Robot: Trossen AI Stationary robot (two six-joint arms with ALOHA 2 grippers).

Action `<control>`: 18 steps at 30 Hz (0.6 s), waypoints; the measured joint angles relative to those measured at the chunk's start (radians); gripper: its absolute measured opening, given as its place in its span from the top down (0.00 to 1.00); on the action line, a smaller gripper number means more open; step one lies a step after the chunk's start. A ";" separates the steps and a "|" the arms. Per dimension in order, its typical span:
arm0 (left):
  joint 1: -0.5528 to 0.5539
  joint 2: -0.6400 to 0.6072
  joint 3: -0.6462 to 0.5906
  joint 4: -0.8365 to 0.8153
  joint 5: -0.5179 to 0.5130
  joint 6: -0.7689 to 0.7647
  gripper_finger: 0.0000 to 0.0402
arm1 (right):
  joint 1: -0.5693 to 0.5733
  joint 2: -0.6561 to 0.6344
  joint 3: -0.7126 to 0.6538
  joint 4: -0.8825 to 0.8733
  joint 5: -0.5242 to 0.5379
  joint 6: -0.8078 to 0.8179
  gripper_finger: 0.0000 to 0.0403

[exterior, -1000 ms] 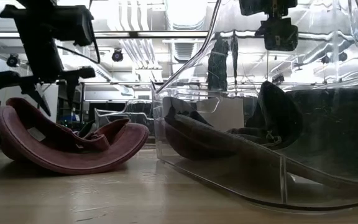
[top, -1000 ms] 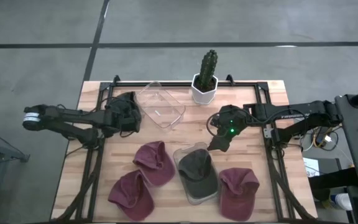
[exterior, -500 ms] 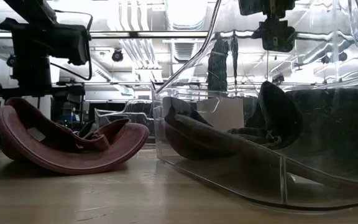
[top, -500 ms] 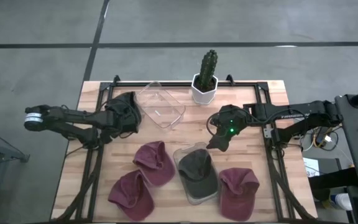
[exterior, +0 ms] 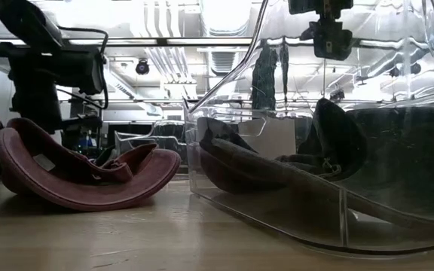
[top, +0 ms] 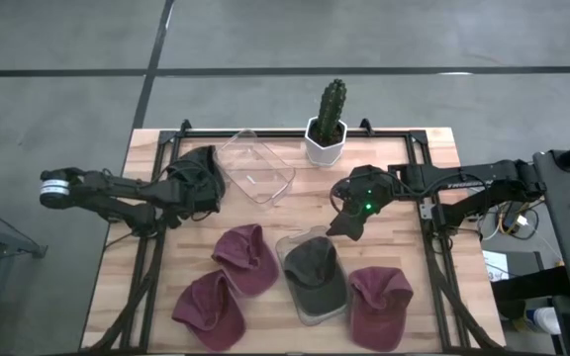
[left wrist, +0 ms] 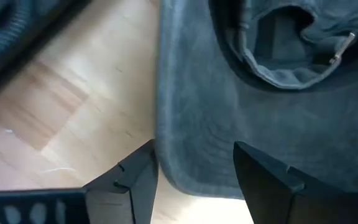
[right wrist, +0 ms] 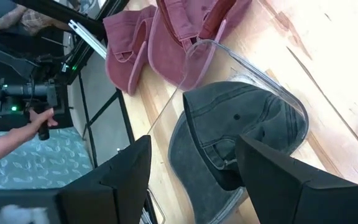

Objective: Pick & Place hat
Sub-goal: Put the black cap into the bottom transparent bin

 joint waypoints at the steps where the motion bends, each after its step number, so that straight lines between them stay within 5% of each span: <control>1: 0.000 -0.001 -0.003 0.015 0.001 0.003 0.51 | 0.000 0.000 0.000 -0.001 0.000 0.000 0.44; 4: 0.000 -0.004 -0.006 0.016 0.030 0.006 0.60 | 0.000 0.000 0.002 -0.001 0.000 0.001 0.44; 9: 0.000 -0.028 -0.002 0.016 0.022 0.007 0.93 | 0.000 0.000 0.004 0.000 0.000 -0.002 0.44; 18: 0.000 -0.123 0.033 -0.049 -0.024 0.022 0.98 | 0.000 0.000 0.004 0.000 0.000 -0.006 0.44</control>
